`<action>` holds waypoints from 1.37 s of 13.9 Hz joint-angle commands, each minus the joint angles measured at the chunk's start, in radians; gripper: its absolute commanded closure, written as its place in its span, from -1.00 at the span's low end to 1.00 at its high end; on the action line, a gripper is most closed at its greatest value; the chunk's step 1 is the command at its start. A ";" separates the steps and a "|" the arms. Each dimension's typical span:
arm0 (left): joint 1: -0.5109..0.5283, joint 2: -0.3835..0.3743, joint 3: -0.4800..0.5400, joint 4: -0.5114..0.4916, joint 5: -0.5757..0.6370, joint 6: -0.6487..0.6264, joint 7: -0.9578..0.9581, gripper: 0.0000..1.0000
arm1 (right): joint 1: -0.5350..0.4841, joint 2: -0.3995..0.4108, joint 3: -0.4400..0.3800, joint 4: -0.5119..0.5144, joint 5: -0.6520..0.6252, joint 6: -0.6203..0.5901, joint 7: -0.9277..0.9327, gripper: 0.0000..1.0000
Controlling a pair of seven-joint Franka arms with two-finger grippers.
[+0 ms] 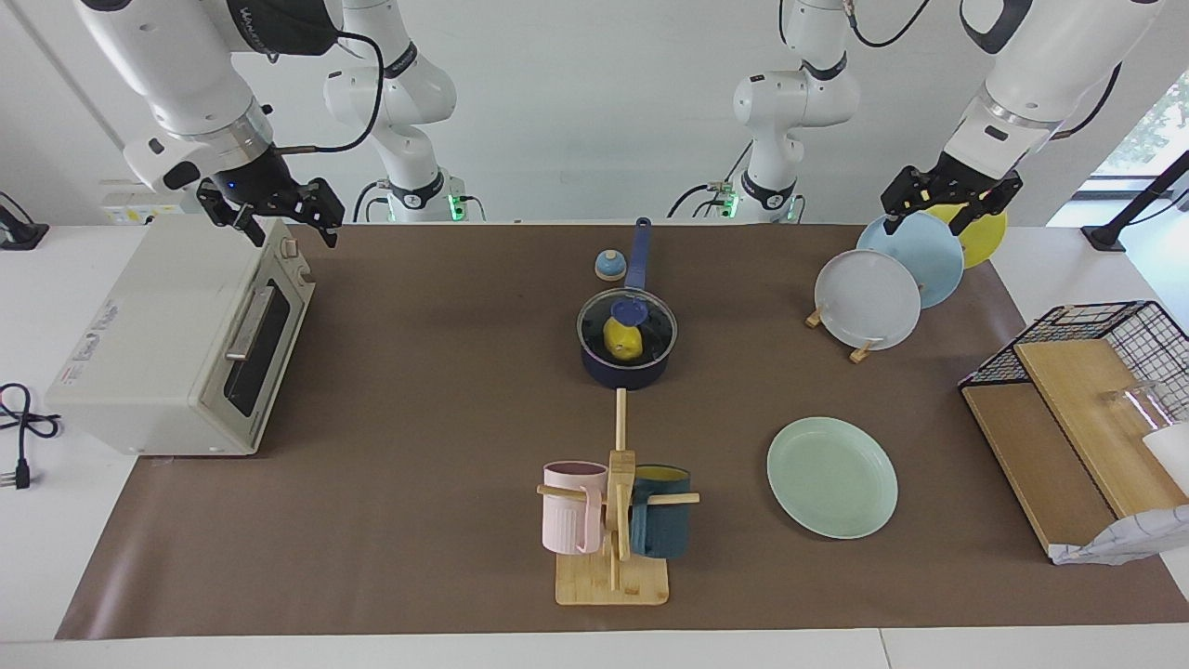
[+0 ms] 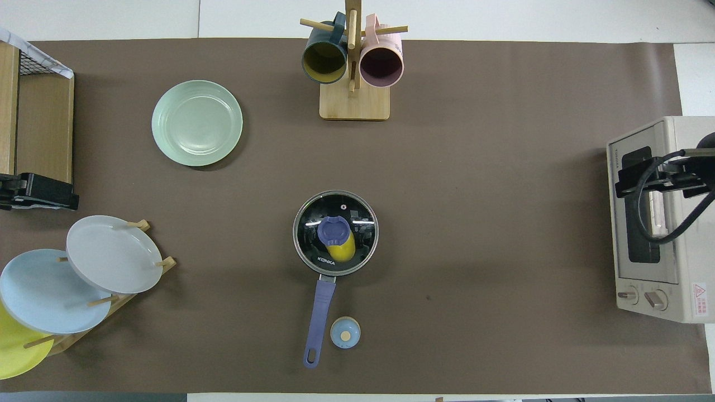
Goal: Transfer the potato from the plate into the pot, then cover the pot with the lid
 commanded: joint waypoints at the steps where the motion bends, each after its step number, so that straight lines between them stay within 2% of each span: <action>1: 0.004 -0.017 0.001 -0.011 -0.001 0.016 -0.014 -1.00 | -0.018 0.020 0.002 0.022 0.027 -0.009 -0.038 -1.00; 19: 0.004 -0.023 0.001 -0.011 -0.001 0.010 -0.015 -1.00 | -0.029 0.009 -0.002 -0.004 0.021 0.085 -0.038 -1.00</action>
